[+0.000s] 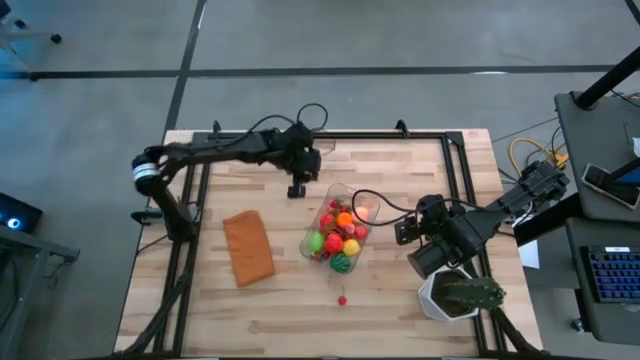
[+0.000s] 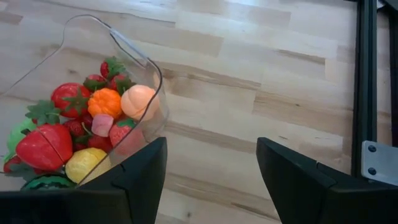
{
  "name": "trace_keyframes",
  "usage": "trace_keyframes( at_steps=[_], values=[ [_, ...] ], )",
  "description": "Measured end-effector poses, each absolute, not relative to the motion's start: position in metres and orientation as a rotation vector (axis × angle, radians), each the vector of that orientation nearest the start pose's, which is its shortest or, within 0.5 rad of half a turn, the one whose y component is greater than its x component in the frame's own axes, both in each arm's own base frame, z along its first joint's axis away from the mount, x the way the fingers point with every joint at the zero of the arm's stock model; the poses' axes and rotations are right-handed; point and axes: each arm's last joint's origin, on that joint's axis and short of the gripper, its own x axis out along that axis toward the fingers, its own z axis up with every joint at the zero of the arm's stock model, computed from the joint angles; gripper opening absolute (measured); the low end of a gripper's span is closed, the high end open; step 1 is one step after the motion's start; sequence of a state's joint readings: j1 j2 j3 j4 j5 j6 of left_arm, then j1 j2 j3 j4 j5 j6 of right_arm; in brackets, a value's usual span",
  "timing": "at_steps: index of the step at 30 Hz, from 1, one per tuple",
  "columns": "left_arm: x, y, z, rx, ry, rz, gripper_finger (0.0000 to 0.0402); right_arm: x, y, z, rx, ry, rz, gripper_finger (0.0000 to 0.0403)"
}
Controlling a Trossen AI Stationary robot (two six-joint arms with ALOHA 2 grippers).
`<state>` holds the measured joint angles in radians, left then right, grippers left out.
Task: Pick and placing Produce into tupperware
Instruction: Put the red cherry into the transparent bin
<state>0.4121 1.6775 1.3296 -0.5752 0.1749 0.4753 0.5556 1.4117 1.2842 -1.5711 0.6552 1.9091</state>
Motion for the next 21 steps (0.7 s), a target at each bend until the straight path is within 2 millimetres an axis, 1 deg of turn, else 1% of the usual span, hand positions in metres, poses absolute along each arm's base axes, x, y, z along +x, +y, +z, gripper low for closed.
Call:
trace_keyframes(
  at_steps=[5, 7, 10, 13, 18, 21],
  values=[
    [0.334, 0.079, 0.298, 0.278, 0.765, -0.115, 0.0059, 0.194, 0.100, 0.303, 0.635, 0.731, -1.148, 0.0240],
    [0.338, 0.057, 0.305, 0.274, 0.705, -0.149, 0.0059, 0.194, 0.100, 0.302, 0.634, 0.732, -1.148, 0.0240],
    [0.345, 0.030, 0.308, 0.235, 0.651, -0.189, 0.0059, 0.194, 0.100, 0.302, 0.625, 0.737, -1.144, 0.0240],
    [0.355, 0.013, 0.303, 0.226, 0.628, -0.218, 0.0059, 0.194, 0.100, 0.302, 0.619, 0.741, -1.141, 0.0240],
    [0.369, 0.000, 0.269, 0.208, 0.739, -0.247, 0.0059, 0.194, 0.100, 0.302, 0.619, 0.743, -1.139, 0.0240],
    [0.378, -0.002, 0.255, 0.205, 0.776, -0.179, 0.0059, 0.193, 0.100, 0.302, 0.617, 0.755, -1.136, 0.0240]
  ],
)
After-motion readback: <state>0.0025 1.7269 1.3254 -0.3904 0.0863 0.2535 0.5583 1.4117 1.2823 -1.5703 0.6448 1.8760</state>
